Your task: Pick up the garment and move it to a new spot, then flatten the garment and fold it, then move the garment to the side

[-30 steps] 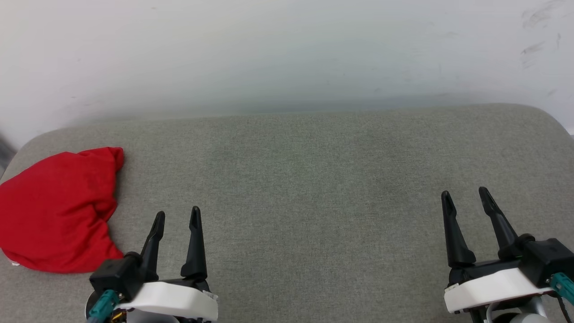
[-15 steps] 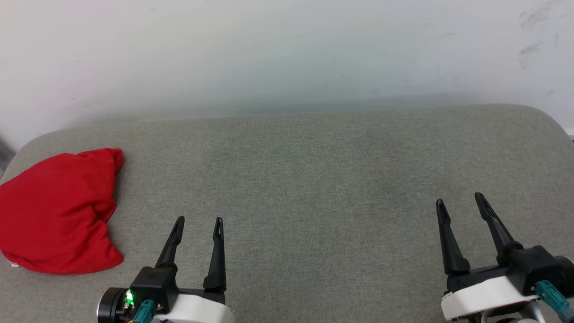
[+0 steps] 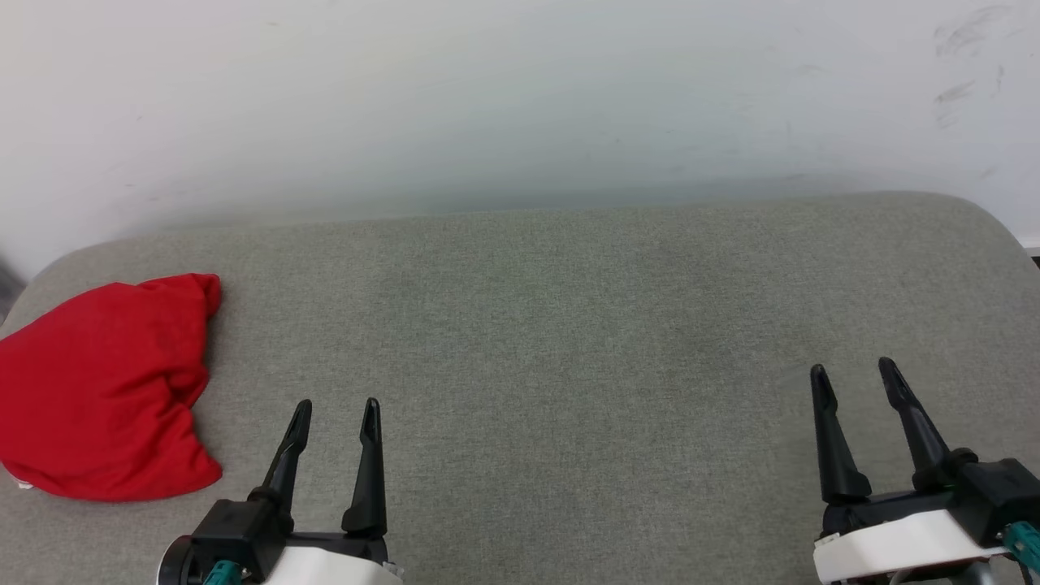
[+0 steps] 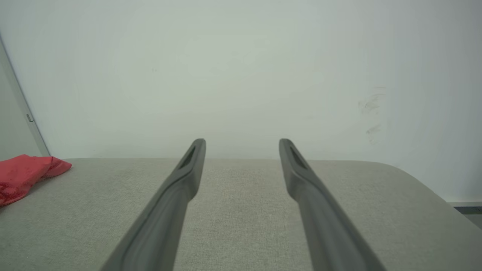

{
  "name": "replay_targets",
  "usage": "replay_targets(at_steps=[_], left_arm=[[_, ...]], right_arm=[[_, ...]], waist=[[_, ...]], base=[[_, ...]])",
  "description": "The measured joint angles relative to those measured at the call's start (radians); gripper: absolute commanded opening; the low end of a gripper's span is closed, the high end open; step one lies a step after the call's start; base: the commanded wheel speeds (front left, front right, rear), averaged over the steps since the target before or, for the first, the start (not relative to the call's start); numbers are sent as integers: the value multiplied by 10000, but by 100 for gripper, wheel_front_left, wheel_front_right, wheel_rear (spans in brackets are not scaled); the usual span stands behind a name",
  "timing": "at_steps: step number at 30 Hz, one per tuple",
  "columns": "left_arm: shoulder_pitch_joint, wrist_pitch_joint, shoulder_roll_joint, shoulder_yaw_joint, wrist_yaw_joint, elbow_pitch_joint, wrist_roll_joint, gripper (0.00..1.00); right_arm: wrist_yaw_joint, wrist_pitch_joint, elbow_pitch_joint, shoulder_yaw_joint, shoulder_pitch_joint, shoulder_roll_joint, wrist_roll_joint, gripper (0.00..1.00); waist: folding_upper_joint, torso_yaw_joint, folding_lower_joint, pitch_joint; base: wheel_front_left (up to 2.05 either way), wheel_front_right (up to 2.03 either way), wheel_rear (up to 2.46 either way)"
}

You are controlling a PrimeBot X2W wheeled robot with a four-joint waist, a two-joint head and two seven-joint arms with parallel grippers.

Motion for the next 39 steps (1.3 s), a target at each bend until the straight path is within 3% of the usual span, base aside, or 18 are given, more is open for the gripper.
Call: replay_targets(at_steps=[4, 11, 31, 39], left_arm=[[150, -63, -194, 332, -522, 311, 242, 100], [208, -182, -293, 591, -1030, 823, 694, 100], [205, -313, -305, 470, -1108, 871, 901, 100], [198, -314, -307, 518, -1124, 957, 790, 100]], right_arm=[[-2, -77, 138, -123, 29, -4, 213, 100], [0, -205, 320, -128, 64, -2, 328, 100], [0, -336, 489, -65, 79, -2, 98, 100], [0, -336, 460, -17, 138, -2, 123, 100]], waist=[[0, -20, 0, -12], [0, -65, 0, 36], [0, -9, 0, 150], [0, 374, 0, 191]], base=[[0, 0, 0], [0, 0, 0], [0, 0, 0], [0, 0, 0]])
